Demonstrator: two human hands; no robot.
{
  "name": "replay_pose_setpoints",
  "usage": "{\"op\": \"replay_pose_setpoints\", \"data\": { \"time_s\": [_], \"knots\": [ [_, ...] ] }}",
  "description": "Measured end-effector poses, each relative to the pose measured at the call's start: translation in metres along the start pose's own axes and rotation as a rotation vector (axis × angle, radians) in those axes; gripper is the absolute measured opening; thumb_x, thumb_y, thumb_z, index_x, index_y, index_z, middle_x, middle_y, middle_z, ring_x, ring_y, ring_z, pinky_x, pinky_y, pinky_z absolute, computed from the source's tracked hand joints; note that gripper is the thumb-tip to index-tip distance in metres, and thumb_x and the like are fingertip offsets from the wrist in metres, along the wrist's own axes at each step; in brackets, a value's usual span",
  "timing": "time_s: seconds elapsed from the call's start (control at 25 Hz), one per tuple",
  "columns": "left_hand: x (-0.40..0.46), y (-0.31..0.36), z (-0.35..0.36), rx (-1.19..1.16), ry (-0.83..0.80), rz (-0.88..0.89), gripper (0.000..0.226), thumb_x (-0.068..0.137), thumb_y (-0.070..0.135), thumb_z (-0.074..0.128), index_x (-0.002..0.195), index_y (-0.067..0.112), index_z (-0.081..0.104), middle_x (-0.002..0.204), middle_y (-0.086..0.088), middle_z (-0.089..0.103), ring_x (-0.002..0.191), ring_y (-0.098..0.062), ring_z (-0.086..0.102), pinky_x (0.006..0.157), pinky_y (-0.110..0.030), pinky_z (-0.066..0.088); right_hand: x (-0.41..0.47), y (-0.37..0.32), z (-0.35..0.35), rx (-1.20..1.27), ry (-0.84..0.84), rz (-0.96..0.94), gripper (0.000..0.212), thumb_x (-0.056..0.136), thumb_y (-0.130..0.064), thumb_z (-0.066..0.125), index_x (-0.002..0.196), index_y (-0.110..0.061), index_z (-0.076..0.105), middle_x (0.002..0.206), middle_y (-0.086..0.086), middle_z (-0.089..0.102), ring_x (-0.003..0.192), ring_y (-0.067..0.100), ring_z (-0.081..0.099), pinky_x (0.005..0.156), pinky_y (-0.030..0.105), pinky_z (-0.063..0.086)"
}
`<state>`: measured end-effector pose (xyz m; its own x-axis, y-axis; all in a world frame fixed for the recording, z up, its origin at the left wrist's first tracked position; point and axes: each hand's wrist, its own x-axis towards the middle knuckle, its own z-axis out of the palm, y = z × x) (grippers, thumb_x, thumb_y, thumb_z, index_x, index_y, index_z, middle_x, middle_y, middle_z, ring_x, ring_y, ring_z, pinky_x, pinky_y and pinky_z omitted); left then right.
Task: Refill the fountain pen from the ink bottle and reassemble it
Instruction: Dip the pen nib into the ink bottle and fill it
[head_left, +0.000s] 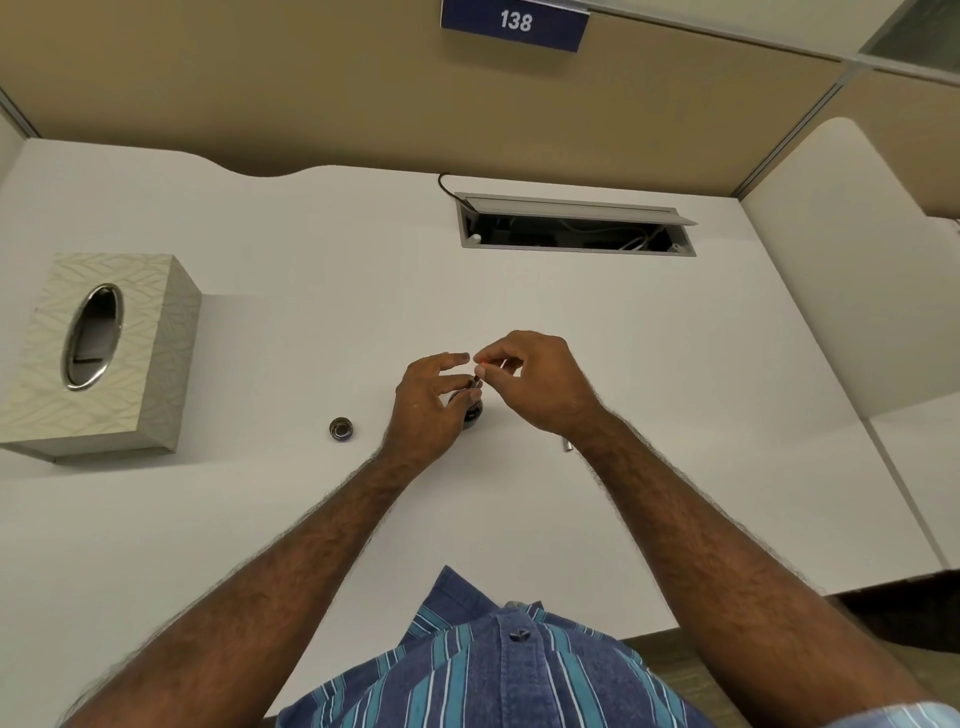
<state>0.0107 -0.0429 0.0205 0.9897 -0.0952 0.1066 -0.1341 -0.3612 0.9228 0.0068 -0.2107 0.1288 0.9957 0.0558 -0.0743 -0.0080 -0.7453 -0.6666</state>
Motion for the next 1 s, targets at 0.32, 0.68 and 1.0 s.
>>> {"op": "replay_pose_setpoints", "data": {
  "time_s": [0.32,0.68,1.0],
  "knots": [
    [-0.003,-0.003,-0.003,-0.059,-0.037,-0.103,0.022,0.088,0.020,0.083,0.110,0.020,0.082,0.146,0.012,0.062,0.132,0.017,0.045,0.116,-0.024,0.037,0.002,0.003,-0.002,-0.009,-0.006,-0.012,0.010,0.097,-0.025,0.074,0.101,-0.021,0.083,0.098,-0.009,0.078,0.087,0.002,0.067,0.080,0.018,0.050],
    [-0.007,0.012,-0.003,-0.143,-0.037,-0.143,0.053,0.086,0.017,0.083,0.126,0.049,0.067,0.135,0.035,0.059,0.125,-0.007,0.067,0.112,-0.043,0.052,0.004,0.000,-0.002,-0.035,0.032,0.006,0.013,0.094,-0.033,0.078,0.093,-0.021,0.082,0.089,-0.009,0.078,0.077,0.002,0.065,0.072,0.021,0.050],
    [-0.006,0.018,-0.005,-0.129,-0.044,-0.165,0.050,0.088,0.008,0.083,0.136,0.012,0.068,0.146,0.002,0.061,0.105,0.027,0.061,0.095,-0.003,0.046,0.000,0.002,-0.002,0.047,0.026,-0.029,0.015,0.094,-0.027,0.079,0.108,-0.021,0.082,0.097,-0.006,0.078,0.088,0.012,0.071,0.082,0.024,0.055]
  ]
}}
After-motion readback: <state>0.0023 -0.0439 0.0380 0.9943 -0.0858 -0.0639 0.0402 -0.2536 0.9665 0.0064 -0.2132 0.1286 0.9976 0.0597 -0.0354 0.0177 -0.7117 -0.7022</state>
